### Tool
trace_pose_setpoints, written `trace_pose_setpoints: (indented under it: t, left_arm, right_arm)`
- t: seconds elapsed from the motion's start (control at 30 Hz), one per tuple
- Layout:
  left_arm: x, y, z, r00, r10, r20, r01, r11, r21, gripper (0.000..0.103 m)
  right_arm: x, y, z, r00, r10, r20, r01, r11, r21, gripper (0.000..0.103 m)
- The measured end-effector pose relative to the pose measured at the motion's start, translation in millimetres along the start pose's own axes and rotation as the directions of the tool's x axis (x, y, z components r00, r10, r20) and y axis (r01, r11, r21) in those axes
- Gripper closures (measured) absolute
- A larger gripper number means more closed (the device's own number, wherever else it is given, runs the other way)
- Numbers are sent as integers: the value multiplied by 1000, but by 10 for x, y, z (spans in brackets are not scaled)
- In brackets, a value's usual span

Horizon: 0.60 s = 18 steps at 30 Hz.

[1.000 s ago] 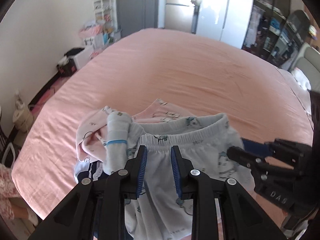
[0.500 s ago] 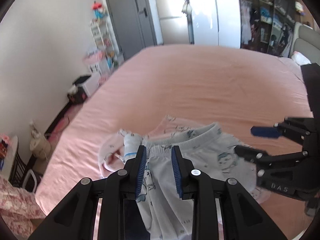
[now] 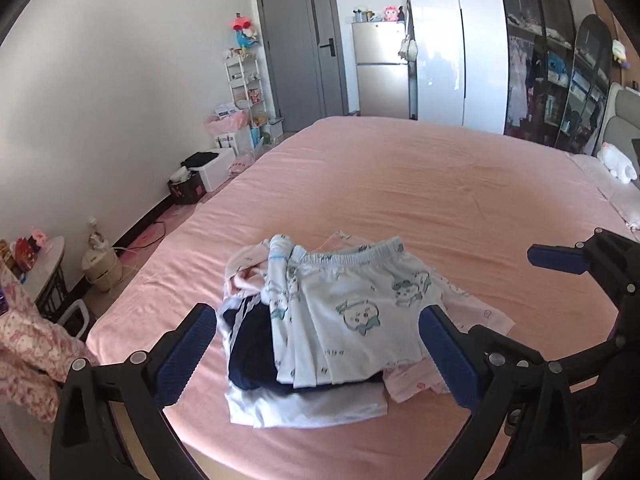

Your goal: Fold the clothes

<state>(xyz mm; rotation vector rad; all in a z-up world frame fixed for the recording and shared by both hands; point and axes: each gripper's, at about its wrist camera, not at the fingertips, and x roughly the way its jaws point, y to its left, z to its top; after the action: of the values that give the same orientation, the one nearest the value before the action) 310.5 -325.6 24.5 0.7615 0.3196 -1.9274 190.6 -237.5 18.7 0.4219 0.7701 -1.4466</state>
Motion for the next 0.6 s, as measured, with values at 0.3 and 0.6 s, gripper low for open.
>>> trace_pose_setpoints:
  t: [0.3, 0.6]
  left_arm:
    - [-174, -47, -267, 999, 6, -42, -8, 999, -40, 0]
    - [-209, -44, -452, 995, 17, -103, -26, 996, -83, 0]
  right_arm:
    - [-198, 97, -192, 999, 30, -20, -31, 999, -36, 19]
    - [-289, 102, -378, 997, 57, -48, -57, 998, 17, 19]
